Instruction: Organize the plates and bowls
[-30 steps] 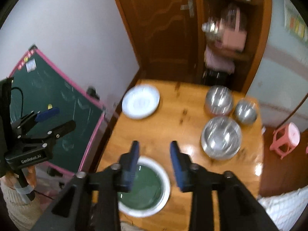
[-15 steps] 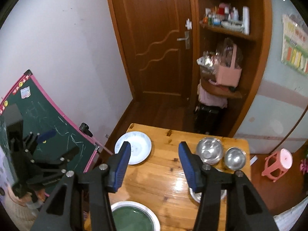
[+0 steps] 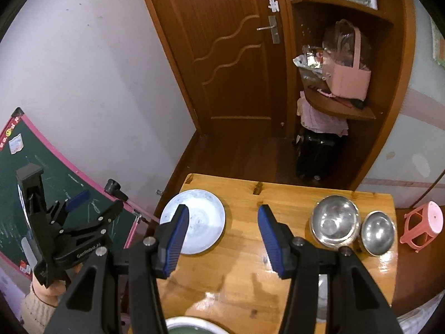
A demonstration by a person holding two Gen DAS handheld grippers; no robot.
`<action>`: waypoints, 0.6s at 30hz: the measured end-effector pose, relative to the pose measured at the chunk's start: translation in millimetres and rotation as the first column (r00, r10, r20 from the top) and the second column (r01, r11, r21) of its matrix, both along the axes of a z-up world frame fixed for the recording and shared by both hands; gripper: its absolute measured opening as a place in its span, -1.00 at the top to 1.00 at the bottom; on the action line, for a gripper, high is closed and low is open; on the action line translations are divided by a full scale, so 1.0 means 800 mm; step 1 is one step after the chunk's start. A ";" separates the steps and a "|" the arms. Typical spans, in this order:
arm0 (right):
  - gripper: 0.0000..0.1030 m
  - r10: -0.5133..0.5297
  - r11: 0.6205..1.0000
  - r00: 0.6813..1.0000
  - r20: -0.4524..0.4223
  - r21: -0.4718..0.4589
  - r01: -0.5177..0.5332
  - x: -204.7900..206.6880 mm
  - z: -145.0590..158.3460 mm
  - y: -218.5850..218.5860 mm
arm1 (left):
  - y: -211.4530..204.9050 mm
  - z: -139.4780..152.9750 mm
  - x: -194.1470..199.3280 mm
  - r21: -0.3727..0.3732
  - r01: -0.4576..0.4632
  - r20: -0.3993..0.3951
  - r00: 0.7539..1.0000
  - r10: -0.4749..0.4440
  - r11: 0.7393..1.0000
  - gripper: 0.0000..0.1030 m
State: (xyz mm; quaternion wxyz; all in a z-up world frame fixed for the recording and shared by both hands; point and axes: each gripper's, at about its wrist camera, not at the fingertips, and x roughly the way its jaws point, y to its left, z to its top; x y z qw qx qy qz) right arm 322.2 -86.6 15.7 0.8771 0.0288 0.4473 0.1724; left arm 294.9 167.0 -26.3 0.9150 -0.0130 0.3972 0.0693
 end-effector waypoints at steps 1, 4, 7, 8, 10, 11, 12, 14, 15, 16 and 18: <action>0.00 0.000 1.000 1.000 -0.010 -0.005 0.000 0.009 -0.012 0.003 | 0.004 -0.010 0.007 -0.005 -0.011 -0.006 1.000 0.011 1.000 -0.73; 0.00 0.006 1.000 0.999 -0.042 -0.020 -0.007 0.029 -0.042 0.014 | 0.012 -0.043 0.028 -0.025 -0.023 -0.034 0.999 0.023 0.999 -0.73; 0.00 0.015 0.999 0.997 -0.073 -0.037 -0.018 0.047 -0.075 0.023 | 0.024 -0.080 0.051 -0.041 -0.046 -0.067 0.997 0.044 0.998 -0.73; 0.00 0.017 0.999 0.996 -0.089 -0.040 -0.021 0.053 -0.087 0.025 | 0.027 -0.092 0.056 -0.055 -0.050 -0.079 0.996 0.045 0.997 -0.73; 0.00 0.025 0.999 0.991 -0.129 -0.044 -0.031 0.064 -0.113 0.031 | 0.032 -0.115 0.067 -0.069 -0.060 -0.110 0.993 0.052 0.996 -0.73; 0.00 0.031 0.998 0.989 -0.147 -0.043 -0.038 0.069 -0.124 0.034 | 0.035 -0.127 0.072 -0.078 -0.063 -0.127 0.991 0.053 0.995 -0.73; 0.00 0.040 0.998 0.984 -0.173 -0.042 -0.048 0.075 -0.139 0.037 | 0.038 -0.137 0.077 -0.086 -0.066 -0.143 0.988 0.054 0.994 -0.73; 0.00 0.049 0.997 0.977 -0.207 -0.041 -0.059 0.083 -0.161 0.042 | 0.042 -0.159 0.085 -0.113 -0.068 -0.174 0.984 0.048 0.991 -0.73; 0.00 0.053 0.997 0.974 -0.221 -0.037 -0.063 0.087 -0.170 0.044 | 0.044 -0.168 0.088 -0.128 -0.068 -0.188 0.981 0.043 0.989 -0.70; 0.00 0.059 0.997 0.969 -0.241 -0.033 -0.069 0.092 -0.183 0.048 | 0.047 -0.181 0.092 -0.145 -0.068 -0.206 0.978 0.037 0.987 -0.65; 0.00 0.057 0.997 0.962 -0.268 -0.026 -0.066 0.101 -0.200 0.052 | 0.051 -0.198 0.099 -0.163 -0.061 -0.234 0.972 0.021 0.985 -0.60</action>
